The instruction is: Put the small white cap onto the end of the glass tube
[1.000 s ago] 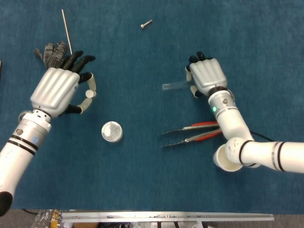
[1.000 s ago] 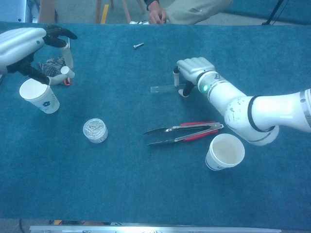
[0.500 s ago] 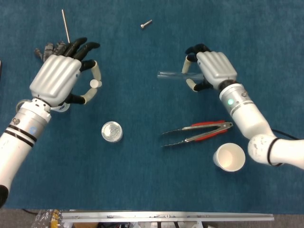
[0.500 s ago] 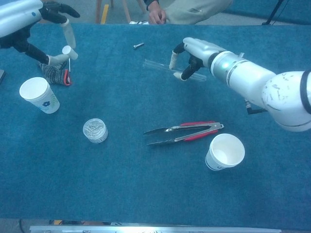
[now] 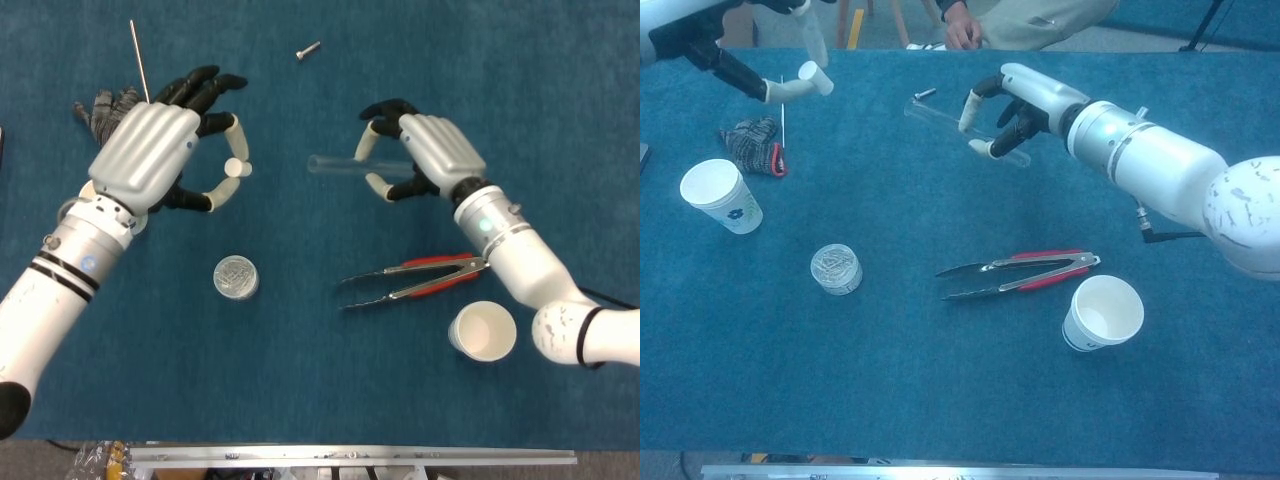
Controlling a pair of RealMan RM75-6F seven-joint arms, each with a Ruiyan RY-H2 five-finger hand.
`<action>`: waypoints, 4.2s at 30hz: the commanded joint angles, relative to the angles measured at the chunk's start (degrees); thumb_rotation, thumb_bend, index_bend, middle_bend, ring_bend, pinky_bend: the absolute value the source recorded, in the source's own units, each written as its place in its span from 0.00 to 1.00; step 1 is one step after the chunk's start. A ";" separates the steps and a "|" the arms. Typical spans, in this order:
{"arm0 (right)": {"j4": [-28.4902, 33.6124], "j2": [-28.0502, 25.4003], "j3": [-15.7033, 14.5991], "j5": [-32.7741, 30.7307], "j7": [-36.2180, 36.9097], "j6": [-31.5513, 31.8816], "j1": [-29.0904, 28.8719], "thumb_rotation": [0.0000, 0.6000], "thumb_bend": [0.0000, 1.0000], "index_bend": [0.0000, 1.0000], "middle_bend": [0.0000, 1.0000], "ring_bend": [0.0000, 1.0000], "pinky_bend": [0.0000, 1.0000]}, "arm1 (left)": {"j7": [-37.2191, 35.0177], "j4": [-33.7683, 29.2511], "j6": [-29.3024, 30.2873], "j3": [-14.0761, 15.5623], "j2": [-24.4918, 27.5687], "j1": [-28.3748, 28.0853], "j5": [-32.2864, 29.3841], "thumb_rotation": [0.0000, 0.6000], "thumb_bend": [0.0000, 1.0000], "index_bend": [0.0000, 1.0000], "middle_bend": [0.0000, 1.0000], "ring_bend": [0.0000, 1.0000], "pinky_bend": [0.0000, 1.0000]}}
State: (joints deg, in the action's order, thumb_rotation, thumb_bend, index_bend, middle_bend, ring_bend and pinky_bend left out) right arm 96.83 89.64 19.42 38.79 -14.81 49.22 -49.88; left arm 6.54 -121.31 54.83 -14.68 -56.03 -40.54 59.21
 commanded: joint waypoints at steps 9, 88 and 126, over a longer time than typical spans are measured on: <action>0.11 3.20 -0.10 3.64 4.04 2.36 -0.14 1.00 0.36 0.63 0.21 0.10 0.27 | -3.44 -0.25 -1.80 -2.28 0.16 -2.47 -4.73 1.00 0.32 0.52 0.11 0.00 0.00; -3.63 11.02 2.99 5.67 11.57 5.00 -0.59 1.00 0.36 0.63 0.21 0.10 0.27 | -5.38 2.82 -0.92 -1.06 -5.95 -5.43 -8.73 1.00 0.32 0.52 0.10 0.00 0.00; -5.00 3.96 -6.07 1.08 -5.00 3.38 -3.09 1.00 0.36 0.63 0.21 0.10 0.27 | 10.86 4.65 8.27 5.98 -0.29 -0.43 6.90 0.90 0.32 0.17 0.00 0.00 0.00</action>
State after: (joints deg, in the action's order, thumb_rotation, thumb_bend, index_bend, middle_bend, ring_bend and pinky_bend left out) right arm 92.17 93.60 13.70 40.02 -19.48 52.76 -52.94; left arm 16.04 -117.60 61.93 -9.39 -56.41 -41.70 64.93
